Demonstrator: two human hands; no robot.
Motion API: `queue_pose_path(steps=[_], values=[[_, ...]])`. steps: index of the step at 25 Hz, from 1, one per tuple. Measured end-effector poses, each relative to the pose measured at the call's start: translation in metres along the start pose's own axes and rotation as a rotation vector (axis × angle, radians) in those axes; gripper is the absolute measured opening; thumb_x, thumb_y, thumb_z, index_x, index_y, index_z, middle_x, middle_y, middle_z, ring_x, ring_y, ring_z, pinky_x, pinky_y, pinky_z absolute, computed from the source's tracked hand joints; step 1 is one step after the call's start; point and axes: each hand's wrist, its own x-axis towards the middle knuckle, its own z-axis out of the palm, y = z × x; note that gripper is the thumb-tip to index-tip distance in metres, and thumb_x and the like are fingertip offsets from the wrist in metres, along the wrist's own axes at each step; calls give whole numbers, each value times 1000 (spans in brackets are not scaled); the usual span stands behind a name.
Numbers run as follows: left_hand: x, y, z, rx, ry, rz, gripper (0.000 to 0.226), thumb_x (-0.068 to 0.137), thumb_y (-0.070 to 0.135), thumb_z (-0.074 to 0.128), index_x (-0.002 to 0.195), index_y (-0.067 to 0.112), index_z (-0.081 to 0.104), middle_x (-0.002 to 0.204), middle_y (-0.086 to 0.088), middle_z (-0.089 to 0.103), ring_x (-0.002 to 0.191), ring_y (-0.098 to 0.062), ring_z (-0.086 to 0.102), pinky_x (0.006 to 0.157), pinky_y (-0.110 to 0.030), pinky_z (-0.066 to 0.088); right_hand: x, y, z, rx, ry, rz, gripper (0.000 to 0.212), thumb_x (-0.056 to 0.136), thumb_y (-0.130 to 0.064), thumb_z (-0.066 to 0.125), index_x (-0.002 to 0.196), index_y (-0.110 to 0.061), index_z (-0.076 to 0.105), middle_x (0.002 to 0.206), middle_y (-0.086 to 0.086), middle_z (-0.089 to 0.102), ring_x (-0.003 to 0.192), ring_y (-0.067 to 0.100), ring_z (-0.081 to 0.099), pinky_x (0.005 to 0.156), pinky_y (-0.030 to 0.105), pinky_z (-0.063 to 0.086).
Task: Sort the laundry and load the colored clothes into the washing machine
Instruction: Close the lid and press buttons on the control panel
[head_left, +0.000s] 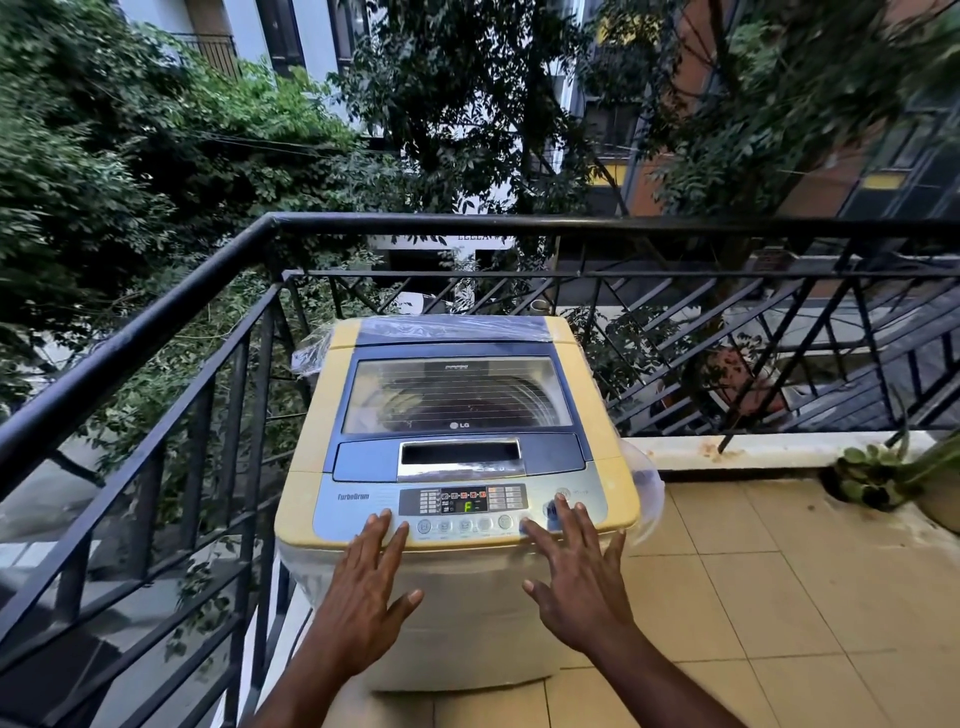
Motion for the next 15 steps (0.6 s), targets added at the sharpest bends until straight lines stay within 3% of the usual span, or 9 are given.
queue_pose_path(steps=[6, 11, 15], values=[[1, 0, 3, 9, 7, -7, 85, 87, 67, 23, 155, 29, -10, 163, 2, -25, 150, -14, -25, 125, -37, -3, 3, 0, -1, -46, 11, -2, 77, 89, -62, 56, 154, -51, 15, 171, 1, -17, 159, 29, -6, 118, 70, 2], [1, -2, 3, -5, 11, 5, 88, 86, 74, 23, 156, 29, -8, 163, 3, -25, 151, -14, -24, 125, -37, -2, 3, 0, -5, -13, 11, -8, 74, 87, -68, 52, 152, -52, 22, 170, 1, -19, 158, 29, -6, 118, 70, 3], [0, -4, 2, 6, 14, 23, 86, 88, 72, 25, 156, 29, -7, 163, 1, -23, 152, -16, -20, 126, -39, 2, -1, -2, -4, 2, -9, 7, 80, 87, -68, 53, 155, -51, 14, 170, -1, -19, 158, 29, -5, 119, 70, 5]])
